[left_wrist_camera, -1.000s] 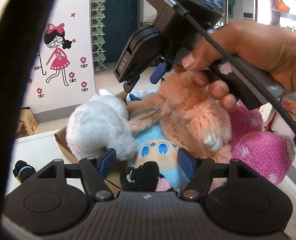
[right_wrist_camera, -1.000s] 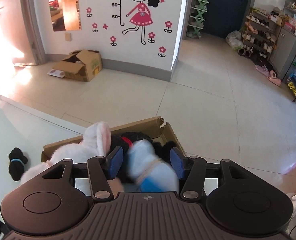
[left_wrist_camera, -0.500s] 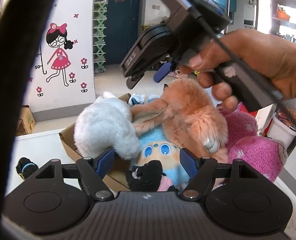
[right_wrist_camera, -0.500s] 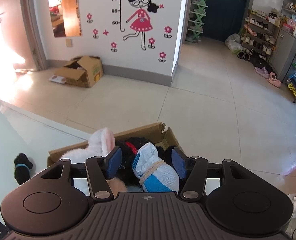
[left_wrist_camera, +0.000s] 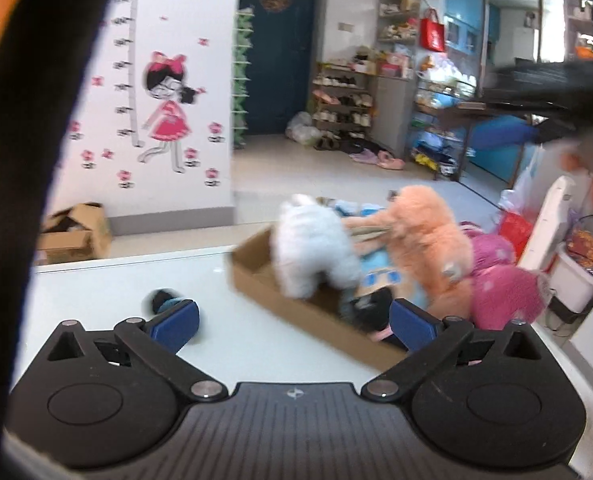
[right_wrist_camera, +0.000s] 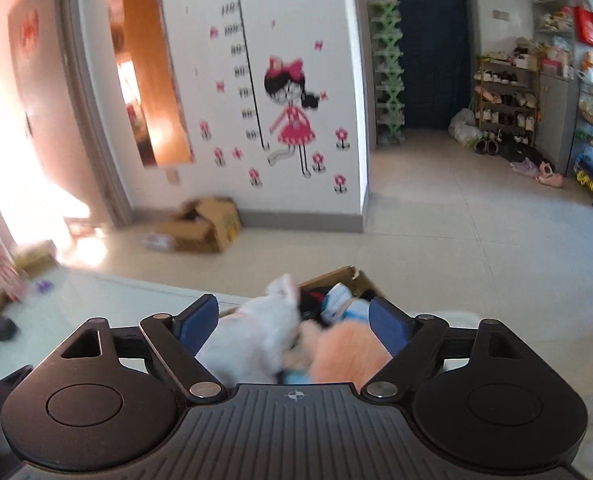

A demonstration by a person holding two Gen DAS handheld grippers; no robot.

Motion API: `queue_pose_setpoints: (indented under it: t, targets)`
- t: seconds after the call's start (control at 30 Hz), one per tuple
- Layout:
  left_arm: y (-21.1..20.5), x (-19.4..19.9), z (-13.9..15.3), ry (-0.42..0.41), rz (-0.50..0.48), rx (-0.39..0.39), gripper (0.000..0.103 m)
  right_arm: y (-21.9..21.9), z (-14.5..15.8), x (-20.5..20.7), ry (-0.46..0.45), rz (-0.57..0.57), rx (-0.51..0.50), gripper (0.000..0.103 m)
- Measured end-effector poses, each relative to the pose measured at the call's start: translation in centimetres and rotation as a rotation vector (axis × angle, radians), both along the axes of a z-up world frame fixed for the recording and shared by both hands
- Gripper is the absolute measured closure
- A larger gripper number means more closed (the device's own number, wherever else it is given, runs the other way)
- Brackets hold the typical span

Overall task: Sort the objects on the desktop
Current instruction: 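Move the left tool to the black sock ball while the right tool nears the white bundle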

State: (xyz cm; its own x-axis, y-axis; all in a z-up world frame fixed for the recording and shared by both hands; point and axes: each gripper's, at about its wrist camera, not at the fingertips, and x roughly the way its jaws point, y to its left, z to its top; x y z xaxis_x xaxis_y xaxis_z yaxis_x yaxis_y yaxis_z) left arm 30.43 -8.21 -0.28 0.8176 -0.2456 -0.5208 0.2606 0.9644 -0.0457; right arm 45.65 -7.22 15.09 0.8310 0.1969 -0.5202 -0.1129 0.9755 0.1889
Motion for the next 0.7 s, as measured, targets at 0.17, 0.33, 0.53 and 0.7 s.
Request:
queue_pose_setpoints:
  t: [0.17,0.33,0.53,0.7]
  targets:
    - [3.5,-1.4,-0.2,-0.009,0.088,0.063,0.001,1.0,-1.1,-8.0,-0.102,-0.086,0.059,0.0]
    - [5.9,-1.2,-0.4,-0.006,0.126,0.059,0.001,5.4,-4.5,-13.2,-0.179,-0.184,-0.007,0.0]
    - [6.6,1.5,-1.2,0.008,0.154,0.07,0.001,11.8,-10.3,-13.6,-0.152,-0.251,-0.116,0.0]
    - [7.5,4.5,-1.9,0.059,0.194,0.029,0.001,15.2,-14.1,-12.2,-0.129,-0.243,-0.22,0.0]
